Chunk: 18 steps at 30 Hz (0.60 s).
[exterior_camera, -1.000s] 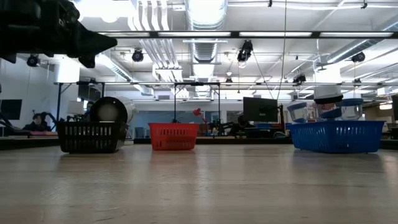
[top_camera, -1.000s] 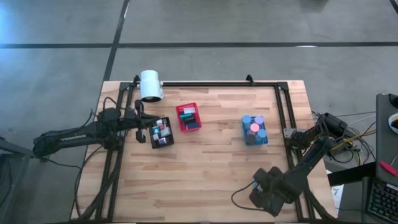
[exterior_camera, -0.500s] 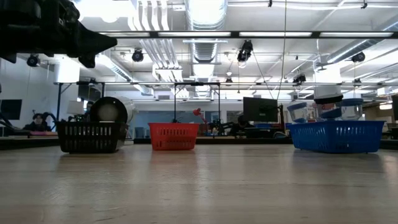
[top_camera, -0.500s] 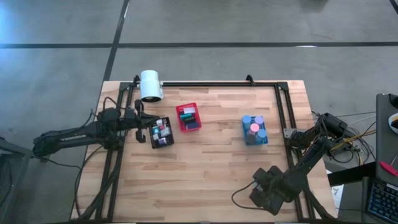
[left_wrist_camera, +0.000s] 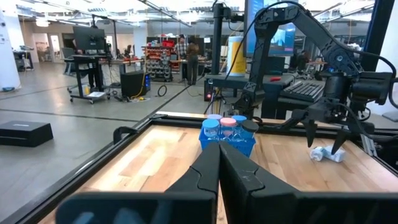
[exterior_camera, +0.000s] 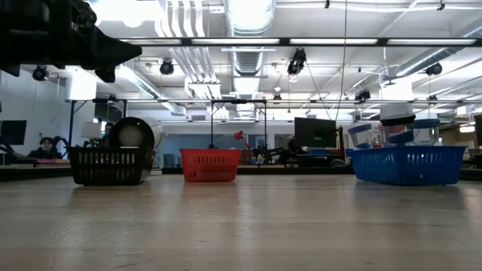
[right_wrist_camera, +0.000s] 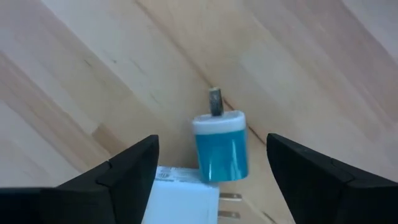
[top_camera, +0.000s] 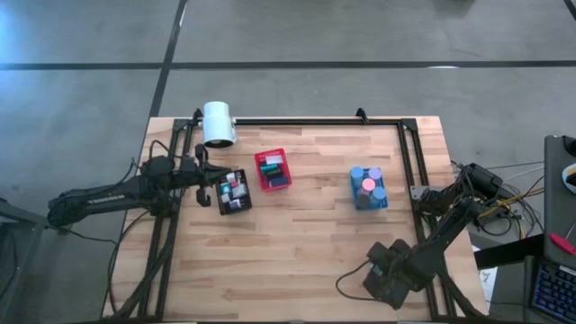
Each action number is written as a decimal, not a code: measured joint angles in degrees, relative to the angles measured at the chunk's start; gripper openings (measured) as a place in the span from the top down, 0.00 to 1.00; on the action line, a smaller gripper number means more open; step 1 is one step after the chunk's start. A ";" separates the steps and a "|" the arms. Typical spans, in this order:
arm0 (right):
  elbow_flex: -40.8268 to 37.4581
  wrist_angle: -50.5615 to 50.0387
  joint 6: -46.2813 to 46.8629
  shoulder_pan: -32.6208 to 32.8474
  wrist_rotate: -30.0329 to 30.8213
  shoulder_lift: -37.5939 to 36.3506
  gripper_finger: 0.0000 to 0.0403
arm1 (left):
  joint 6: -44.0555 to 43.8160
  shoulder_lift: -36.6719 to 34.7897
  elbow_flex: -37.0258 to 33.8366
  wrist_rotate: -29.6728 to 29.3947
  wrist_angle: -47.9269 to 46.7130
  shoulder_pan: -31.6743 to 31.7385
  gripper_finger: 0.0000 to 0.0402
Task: Pick & Place Office items
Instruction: Put the light blue charger adapter into the black bin
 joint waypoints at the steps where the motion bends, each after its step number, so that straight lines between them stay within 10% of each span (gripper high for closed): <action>1: -0.29 -0.01 -0.10 -0.01 0.00 0.00 0.29 | 0.00 0.00 0.00 0.00 0.00 0.00 0.97; 18: -3.70 4.56 -6.21 -0.07 -1.05 0.00 0.56 | -0.17 0.02 -0.02 0.04 -0.01 0.00 0.96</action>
